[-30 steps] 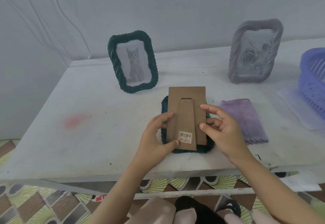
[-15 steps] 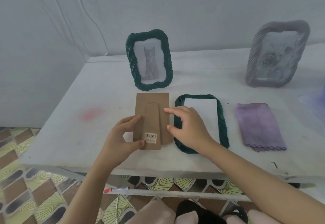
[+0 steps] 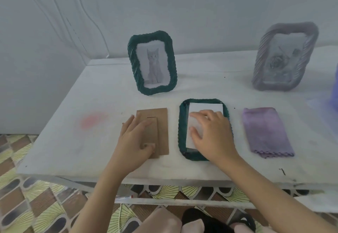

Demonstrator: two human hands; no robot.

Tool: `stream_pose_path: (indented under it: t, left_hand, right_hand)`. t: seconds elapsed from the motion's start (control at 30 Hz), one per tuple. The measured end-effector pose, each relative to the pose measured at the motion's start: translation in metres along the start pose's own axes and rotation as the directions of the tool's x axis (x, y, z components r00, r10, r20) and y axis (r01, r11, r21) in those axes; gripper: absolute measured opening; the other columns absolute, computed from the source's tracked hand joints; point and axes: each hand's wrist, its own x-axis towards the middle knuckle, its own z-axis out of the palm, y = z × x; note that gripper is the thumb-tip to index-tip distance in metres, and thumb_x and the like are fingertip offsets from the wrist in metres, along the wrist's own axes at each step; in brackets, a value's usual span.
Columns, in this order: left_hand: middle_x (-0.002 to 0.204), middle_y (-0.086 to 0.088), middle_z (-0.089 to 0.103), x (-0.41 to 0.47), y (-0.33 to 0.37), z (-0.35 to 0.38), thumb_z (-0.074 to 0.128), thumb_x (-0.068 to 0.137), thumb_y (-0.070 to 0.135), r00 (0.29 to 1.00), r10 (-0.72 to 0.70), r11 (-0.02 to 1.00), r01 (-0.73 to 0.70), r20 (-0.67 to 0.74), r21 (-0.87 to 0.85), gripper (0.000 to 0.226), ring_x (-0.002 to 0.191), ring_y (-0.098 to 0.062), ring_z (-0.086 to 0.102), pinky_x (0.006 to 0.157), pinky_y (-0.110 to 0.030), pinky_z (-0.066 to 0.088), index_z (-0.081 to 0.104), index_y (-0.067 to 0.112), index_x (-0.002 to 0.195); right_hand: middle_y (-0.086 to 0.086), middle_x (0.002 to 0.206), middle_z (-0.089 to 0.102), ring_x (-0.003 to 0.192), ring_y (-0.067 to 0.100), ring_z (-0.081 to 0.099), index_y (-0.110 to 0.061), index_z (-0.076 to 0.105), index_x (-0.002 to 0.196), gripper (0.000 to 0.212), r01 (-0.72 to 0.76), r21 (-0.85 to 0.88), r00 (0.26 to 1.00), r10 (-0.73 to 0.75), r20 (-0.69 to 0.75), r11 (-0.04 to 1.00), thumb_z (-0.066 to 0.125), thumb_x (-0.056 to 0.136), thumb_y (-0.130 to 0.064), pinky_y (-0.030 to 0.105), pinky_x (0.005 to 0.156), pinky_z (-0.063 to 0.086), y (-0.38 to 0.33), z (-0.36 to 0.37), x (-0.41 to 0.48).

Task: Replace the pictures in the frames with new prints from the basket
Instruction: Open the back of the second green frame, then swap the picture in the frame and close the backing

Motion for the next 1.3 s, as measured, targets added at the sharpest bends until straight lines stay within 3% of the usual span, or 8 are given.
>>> stream_pose_path:
  t: [0.17,0.27,0.5,0.63,0.7,0.93,1.17,1.3]
  left_hand:
    - [0.140,0.021,0.031,0.010,0.026,0.024,0.063,0.084,0.033,0.989,0.147,0.989,-0.146,0.035,-0.032,0.058,0.139,-0.004,0.011,0.112,-0.029,-0.001,0.037,0.036,0.135]
    - [0.147,0.018,0.029,0.014,0.033,0.038,0.065,0.082,0.036,0.977,0.182,0.983,-0.178,0.115,-0.039,0.062,0.140,-0.004,0.010,0.114,-0.032,-0.006,0.035,0.040,0.135]
    - [0.148,0.017,0.030,0.017,0.031,0.044,0.067,0.080,0.036,0.975,0.180,0.983,-0.176,0.129,-0.041,0.061,0.141,-0.006,0.012,0.115,-0.031,-0.006,0.039,0.037,0.134]
    - [0.147,0.015,0.032,0.017,0.031,0.045,0.068,0.079,0.035,0.975,0.189,0.981,-0.183,0.117,-0.058,0.061,0.141,-0.006,0.013,0.114,-0.028,-0.006,0.039,0.038,0.133]
    - [0.147,0.015,0.032,0.017,0.031,0.045,0.069,0.079,0.034,0.976,0.187,0.981,-0.180,0.114,-0.068,0.061,0.141,-0.006,0.014,0.113,-0.027,-0.005,0.040,0.038,0.133]
    - [0.144,0.015,0.036,0.019,0.032,0.043,0.071,0.077,0.033,0.978,0.169,0.985,-0.163,0.123,-0.057,0.065,0.140,-0.006,0.016,0.111,-0.025,-0.002,0.039,0.037,0.133]
    - [0.143,0.015,0.038,0.019,0.033,0.042,0.072,0.076,0.034,0.979,0.145,0.988,-0.136,0.143,-0.076,0.066,0.137,-0.008,0.022,0.114,-0.031,0.008,0.040,0.038,0.133]
    - [0.142,0.016,0.038,0.019,0.032,0.043,0.072,0.075,0.034,0.980,0.134,0.988,-0.121,0.149,-0.092,0.065,0.136,-0.009,0.026,0.113,-0.035,0.020,0.040,0.040,0.132]
  right_hand:
    - [0.011,0.104,0.064,0.090,0.031,0.054,-0.013,0.055,0.121,0.046,-0.200,-0.201,0.978,0.183,-0.097,0.959,0.063,0.081,-0.035,0.038,0.074,0.044,0.029,-0.009,-0.019]
    - [0.011,0.105,0.065,0.090,0.031,0.054,-0.014,0.054,0.122,0.049,-0.218,-0.216,0.974,0.201,-0.100,0.952,0.062,0.081,-0.040,0.039,0.074,0.042,0.033,-0.009,-0.025]
    - [0.001,0.108,0.063,0.101,0.024,0.051,-0.023,0.053,0.125,0.055,-0.347,0.063,0.934,0.350,-0.067,0.936,0.072,0.075,-0.034,0.036,0.082,0.040,0.031,-0.015,-0.016]
    - [-0.008,0.086,0.058,0.083,0.018,0.057,-0.023,0.060,0.111,0.037,-0.321,0.309,0.918,0.374,-0.131,0.895,0.070,0.077,-0.013,0.033,0.072,0.050,0.036,-0.015,-0.010]
    - [-0.010,0.078,0.056,0.075,0.010,0.056,-0.021,0.061,0.104,0.028,-0.272,0.407,0.919,0.360,-0.158,0.872,0.065,0.081,-0.006,0.021,0.065,0.049,0.038,-0.016,-0.009]
    - [-0.003,0.081,0.060,0.071,-0.002,0.054,-0.011,0.060,0.107,0.027,-0.196,0.434,0.910,0.328,-0.253,0.879,0.062,0.082,0.000,0.001,0.064,0.041,0.041,-0.019,-0.012]
    - [-0.006,0.079,0.057,0.069,0.001,0.057,-0.011,0.055,0.106,0.037,-0.238,0.529,0.903,0.386,-0.187,0.814,0.073,0.075,-0.005,0.004,0.061,0.044,0.043,-0.023,-0.011]
    - [-0.002,0.085,0.060,0.072,0.002,0.059,-0.012,0.053,0.110,0.038,-0.234,0.540,0.912,0.375,-0.167,0.808,0.069,0.078,-0.003,0.004,0.061,0.044,0.045,-0.022,-0.011]
